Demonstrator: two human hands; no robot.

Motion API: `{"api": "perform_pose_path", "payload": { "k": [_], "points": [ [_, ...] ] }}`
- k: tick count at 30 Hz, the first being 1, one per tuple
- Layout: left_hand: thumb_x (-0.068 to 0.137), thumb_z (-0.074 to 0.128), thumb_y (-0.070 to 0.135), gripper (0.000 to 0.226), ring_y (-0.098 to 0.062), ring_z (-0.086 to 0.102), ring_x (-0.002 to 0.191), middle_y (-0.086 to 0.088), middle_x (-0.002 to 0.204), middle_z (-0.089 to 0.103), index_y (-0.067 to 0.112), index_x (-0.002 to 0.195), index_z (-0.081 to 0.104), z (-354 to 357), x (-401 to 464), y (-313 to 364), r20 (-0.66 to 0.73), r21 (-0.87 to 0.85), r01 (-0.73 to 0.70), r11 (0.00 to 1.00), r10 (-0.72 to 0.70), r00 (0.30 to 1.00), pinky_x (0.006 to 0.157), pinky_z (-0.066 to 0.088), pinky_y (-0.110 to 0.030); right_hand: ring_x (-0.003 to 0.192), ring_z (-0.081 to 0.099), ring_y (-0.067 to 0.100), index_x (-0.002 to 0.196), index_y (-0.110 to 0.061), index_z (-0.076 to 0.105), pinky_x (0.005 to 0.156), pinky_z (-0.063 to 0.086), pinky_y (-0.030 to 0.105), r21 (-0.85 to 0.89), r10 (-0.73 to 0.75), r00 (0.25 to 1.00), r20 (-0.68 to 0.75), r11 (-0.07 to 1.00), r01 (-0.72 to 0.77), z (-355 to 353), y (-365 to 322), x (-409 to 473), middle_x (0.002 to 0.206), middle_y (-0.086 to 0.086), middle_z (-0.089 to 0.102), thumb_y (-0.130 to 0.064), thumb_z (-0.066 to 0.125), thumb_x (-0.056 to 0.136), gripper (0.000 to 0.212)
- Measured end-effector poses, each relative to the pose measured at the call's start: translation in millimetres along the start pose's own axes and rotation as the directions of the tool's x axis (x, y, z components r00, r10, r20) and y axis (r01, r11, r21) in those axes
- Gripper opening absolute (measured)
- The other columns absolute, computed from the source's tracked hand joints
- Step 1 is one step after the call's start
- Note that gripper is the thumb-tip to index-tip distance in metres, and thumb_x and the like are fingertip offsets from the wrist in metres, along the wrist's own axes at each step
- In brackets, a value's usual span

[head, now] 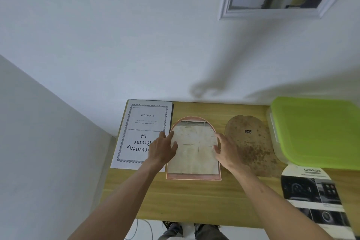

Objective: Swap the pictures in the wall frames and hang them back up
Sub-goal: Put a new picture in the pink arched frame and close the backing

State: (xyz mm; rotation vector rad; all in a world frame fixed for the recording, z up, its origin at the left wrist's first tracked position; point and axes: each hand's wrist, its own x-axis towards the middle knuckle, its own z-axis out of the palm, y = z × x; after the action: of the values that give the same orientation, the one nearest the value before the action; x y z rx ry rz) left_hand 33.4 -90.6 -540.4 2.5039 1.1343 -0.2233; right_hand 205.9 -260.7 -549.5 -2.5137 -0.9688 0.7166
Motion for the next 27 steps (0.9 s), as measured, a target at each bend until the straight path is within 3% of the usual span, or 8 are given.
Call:
{"api": "perform_pose_path", "payload": {
  "k": [3,5,11,13,16,20,24,27],
  "points": [
    [0.097,0.047,0.038,0.04,-0.026,0.063,0.093,-0.008,0.112,0.055,0.017,0.13,0.055,-4.6,2.3,21.7,-0.158,-0.071,-0.049,0.996,0.037,0.987,0.07,0.049,-0.036,0.122,0.053,0.023,0.142,-0.017,0.049,0.101,0.043,0.033,-0.039,0.059,0.993,-0.101,0.997,-0.063,-21.5,11.2,-1.9,0.137,0.008,0.052,-0.022,0.057,0.099,0.044],
    [0.097,0.05,0.035,0.037,-0.025,0.063,0.096,-0.007,0.117,0.058,0.016,0.128,0.059,-6.0,3.9,50.4,-0.176,-0.16,-0.121,0.98,0.092,0.98,0.071,0.049,-0.034,0.126,0.05,0.026,0.141,-0.015,0.049,0.103,0.042,0.035,-0.064,0.152,0.977,-0.151,0.985,-0.163,-37.0,25.2,-4.7,0.138,0.011,0.05,-0.021,0.053,0.101,0.041],
    [0.092,0.056,0.031,0.047,-0.027,0.06,0.106,-0.007,0.127,0.053,0.018,0.138,0.052,17.0,-3.4,160.9,0.094,-0.426,-0.173,0.888,0.233,0.968,0.093,0.049,-0.039,0.122,0.052,0.033,0.147,-0.017,0.037,0.094,0.05,0.043,-0.173,0.393,0.911,-0.128,0.895,-0.411,-65.5,84.1,-19.1,0.144,0.015,0.039,-0.032,0.051,0.098,0.053],
    [0.09,0.057,0.028,0.053,-0.03,0.055,0.114,-0.009,0.133,0.047,0.017,0.14,0.047,29.3,-6.1,189.4,0.198,-0.476,-0.071,0.877,0.186,0.962,0.098,0.047,-0.039,0.117,0.056,0.033,0.146,-0.015,0.037,0.093,0.051,0.044,-0.202,0.422,0.899,-0.116,0.877,-0.437,-66.8,95.0,-23.1,0.145,0.016,0.036,-0.034,0.05,0.098,0.053],
    [0.086,0.05,0.031,0.05,-0.037,0.047,0.119,-0.017,0.127,0.05,0.014,0.133,0.046,53.2,-1.8,214.5,0.314,-0.468,0.09,0.879,0.071,0.947,0.09,0.046,-0.04,0.113,0.058,0.035,0.145,-0.017,0.036,0.093,0.05,0.044,-0.216,0.432,0.896,-0.106,0.869,-0.444,-62.7,101.1,-26.9,0.147,0.016,0.033,-0.033,0.049,0.097,0.052],
    [0.074,0.049,0.028,0.063,-0.042,0.034,0.13,-0.021,0.133,0.041,0.008,0.134,0.043,59.4,3.8,226.7,0.406,-0.496,0.311,0.811,-0.1,0.908,0.102,0.038,-0.048,0.12,0.053,0.039,0.148,-0.018,0.032,0.097,0.046,0.044,-0.2,0.457,0.887,-0.074,0.864,-0.462,-57.5,107.0,-27.5,0.152,0.017,0.027,-0.033,0.05,0.097,0.056],
    [0.067,0.053,0.025,0.063,-0.036,0.052,0.115,-0.012,0.122,0.048,0.008,0.127,0.046,54.6,9.4,230.4,0.413,-0.584,0.455,0.672,-0.237,0.879,0.094,0.05,-0.048,0.123,0.048,0.045,0.149,-0.018,0.032,0.099,0.045,0.047,-0.179,0.469,0.881,-0.063,0.863,-0.472,-59.3,110.9,-24.0,0.153,0.018,0.025,-0.036,0.053,0.095,0.061],
    [0.074,0.058,0.02,0.053,-0.035,0.051,0.115,-0.011,0.123,0.047,0.006,0.124,0.049,54.4,14.4,228.5,0.404,-0.587,0.504,0.634,-0.31,0.861,0.096,0.049,-0.047,0.12,0.047,0.047,0.147,-0.017,0.034,0.098,0.046,0.047,-0.154,0.487,0.87,-0.072,0.857,-0.492,-58.5,112.5,-23.6,0.15,0.018,0.027,-0.043,0.054,0.091,0.065]
  ]
}}
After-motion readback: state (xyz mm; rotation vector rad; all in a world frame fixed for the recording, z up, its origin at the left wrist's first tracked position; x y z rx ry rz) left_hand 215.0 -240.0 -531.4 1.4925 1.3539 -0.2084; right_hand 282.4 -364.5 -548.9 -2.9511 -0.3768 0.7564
